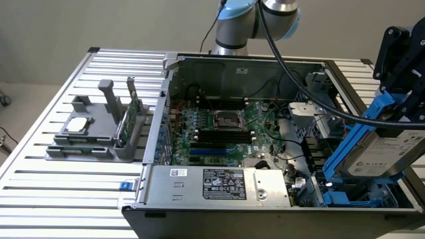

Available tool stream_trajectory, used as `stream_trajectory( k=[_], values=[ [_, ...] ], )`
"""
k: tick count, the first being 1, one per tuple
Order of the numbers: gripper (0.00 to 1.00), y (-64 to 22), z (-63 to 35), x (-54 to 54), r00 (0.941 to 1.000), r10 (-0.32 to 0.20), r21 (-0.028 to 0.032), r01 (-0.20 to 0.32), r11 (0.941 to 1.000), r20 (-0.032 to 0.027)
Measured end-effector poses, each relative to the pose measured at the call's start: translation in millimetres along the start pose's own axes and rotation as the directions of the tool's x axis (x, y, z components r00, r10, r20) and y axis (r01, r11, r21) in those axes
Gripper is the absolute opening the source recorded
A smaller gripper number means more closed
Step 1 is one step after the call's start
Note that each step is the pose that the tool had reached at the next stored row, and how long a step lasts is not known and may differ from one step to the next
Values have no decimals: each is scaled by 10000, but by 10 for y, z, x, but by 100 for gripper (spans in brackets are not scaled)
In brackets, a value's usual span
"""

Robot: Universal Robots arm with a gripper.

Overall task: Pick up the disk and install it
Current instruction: 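Insert the disk into the insertion slot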

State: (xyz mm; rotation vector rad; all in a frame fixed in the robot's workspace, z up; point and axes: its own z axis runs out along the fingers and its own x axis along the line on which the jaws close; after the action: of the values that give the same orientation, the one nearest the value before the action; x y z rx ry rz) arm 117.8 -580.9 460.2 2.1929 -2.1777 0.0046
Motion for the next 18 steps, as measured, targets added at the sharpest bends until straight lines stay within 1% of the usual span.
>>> stream_trajectory(
  k=[3, 5, 10, 18],
  values=[
    [33, 13, 45, -2, 10000, 3, 84, -3, 10000, 2],
    [33, 26, 71, -4, 10000, 3, 112, -3, 9999, 3],
    [33, 28, 82, -6, 10000, 3, 118, -3, 9999, -1],
    [33, 27, 141, -8, 10000, 6, 121, -6, 9999, -1]
  ],
)
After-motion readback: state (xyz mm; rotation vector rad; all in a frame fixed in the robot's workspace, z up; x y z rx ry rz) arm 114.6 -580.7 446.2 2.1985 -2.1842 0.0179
